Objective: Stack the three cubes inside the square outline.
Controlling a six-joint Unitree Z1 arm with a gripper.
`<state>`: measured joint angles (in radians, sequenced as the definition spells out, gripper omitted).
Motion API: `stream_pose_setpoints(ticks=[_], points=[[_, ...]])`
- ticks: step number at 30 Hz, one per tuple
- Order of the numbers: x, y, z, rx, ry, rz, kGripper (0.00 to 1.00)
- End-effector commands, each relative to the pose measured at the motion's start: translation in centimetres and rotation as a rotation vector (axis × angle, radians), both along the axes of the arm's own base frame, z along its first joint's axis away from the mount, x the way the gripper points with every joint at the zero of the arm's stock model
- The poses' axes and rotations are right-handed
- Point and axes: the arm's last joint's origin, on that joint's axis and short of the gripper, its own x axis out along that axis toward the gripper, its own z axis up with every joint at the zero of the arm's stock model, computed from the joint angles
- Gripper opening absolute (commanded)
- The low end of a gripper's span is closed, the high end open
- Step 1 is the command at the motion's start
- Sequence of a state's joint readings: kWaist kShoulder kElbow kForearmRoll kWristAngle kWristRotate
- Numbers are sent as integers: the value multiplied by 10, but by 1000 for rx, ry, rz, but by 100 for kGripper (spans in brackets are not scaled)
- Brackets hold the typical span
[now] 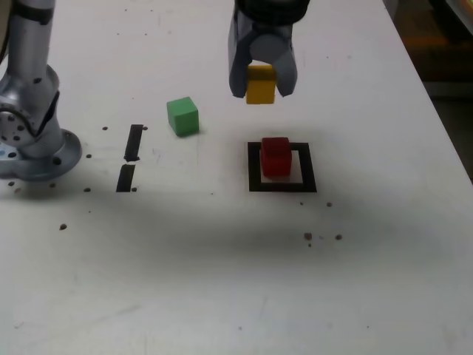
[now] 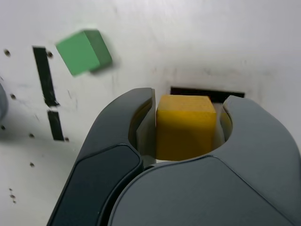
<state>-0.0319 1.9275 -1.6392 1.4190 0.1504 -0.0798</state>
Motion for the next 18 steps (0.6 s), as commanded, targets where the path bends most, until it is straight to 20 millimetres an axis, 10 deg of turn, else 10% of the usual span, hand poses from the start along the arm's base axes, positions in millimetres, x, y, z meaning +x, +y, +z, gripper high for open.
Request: stream_pose_setpoints(ticks=[1, 18], points=[[-1, -11, 2, -25, -10, -2, 24], [17, -44, -28, -46, 7, -29, 24]])
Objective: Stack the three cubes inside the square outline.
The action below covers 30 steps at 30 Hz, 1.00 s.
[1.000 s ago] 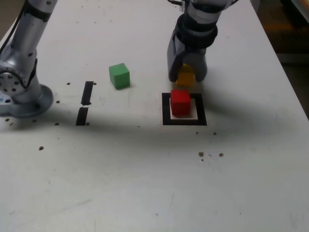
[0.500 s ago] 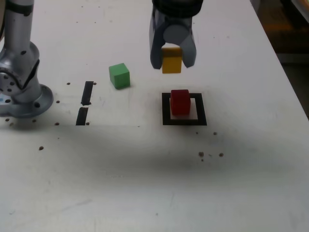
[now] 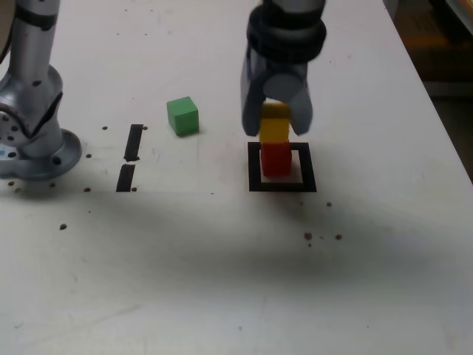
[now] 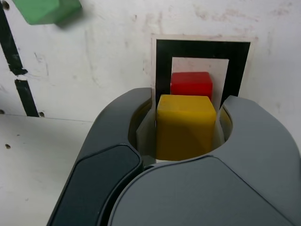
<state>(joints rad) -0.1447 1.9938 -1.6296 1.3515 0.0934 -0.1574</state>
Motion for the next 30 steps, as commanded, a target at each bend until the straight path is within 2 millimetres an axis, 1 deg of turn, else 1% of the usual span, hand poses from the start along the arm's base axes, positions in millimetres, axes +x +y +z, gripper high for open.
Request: stream_pose_setpoints(ticks=[1, 7, 16, 21, 23, 25, 26, 30], points=[[1, -2, -4, 0, 6, -2, 24], [-1, -2, -10, 15, 15, -4, 24], [4, -2, -23, 19, 7, -6, 25], [5, -2, -23, 32, 4, -8, 29], [4, -2, -24, 34, 6, -8, 32], [4, -2, -25, 32, 8, -8, 38], [4, -2, -25, 30, 8, -8, 44], [4, -2, -25, 21, 1, -7, 79]])
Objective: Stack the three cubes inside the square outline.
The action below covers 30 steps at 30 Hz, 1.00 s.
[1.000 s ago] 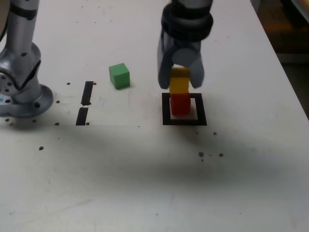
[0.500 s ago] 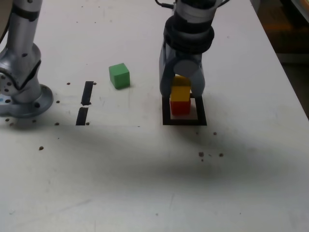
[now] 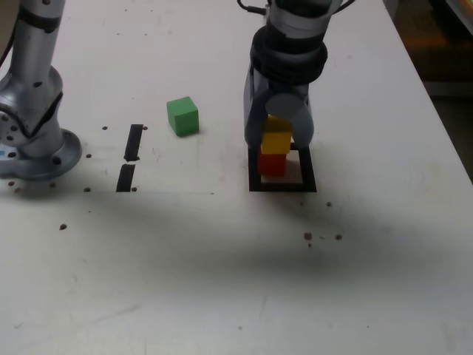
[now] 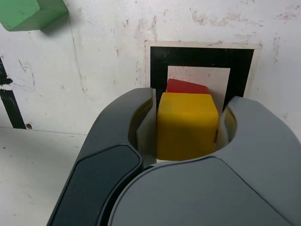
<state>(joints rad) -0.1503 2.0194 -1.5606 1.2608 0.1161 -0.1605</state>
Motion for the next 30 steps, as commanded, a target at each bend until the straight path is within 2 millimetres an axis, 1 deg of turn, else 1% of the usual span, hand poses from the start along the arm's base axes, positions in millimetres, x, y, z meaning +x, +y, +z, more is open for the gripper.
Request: stream_pose_setpoints(ticks=[1, 2, 4, 6, 9, 13, 16, 19, 21, 24, 26, 30], points=[[-1, -1, 0, -5, -2, -1, 87], [-2, -1, 2, -7, -7, -1, 93], [-5, 0, 8, -13, -18, -1, 98], [-11, 0, 19, -18, -36, -1, 99], [-27, 3, 42, -25, -62, -4, 100], [-59, 10, 66, -4, -51, -4, 100], [-90, 24, 71, 12, -35, 25, 100], [-112, 43, 64, 20, -17, 84, 100], [-119, 56, 55, 26, -1, 128, 99], [-122, 79, 33, 19, 42, 194, 99], [-123, 90, 19, 4, 68, 226, 99], [-123, 102, -2, -26, 88, 253, 98]])
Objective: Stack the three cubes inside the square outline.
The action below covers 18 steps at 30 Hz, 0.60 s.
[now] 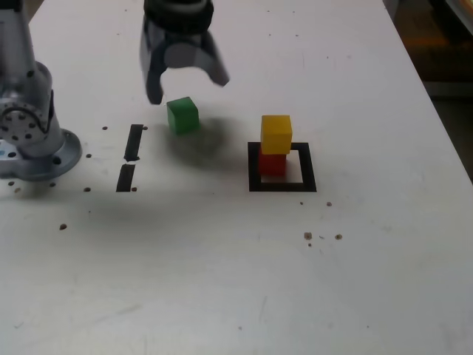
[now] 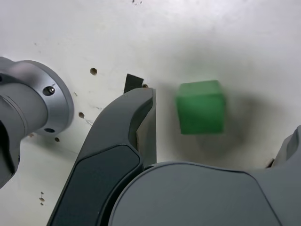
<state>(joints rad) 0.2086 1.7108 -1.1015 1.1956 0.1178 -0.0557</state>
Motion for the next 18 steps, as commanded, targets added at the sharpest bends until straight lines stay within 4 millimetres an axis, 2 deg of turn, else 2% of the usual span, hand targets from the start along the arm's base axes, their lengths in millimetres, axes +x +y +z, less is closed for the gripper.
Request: stream_pose_setpoints(ticks=[1, 8, 13, 18], points=[[3, 1, -7, -9, -9, -3, 97], [5, 7, -30, -29, 44, 17, 89], [6, 8, -41, -25, 41, 25, 70], [5, 8, -48, -19, 11, 33, 55]])
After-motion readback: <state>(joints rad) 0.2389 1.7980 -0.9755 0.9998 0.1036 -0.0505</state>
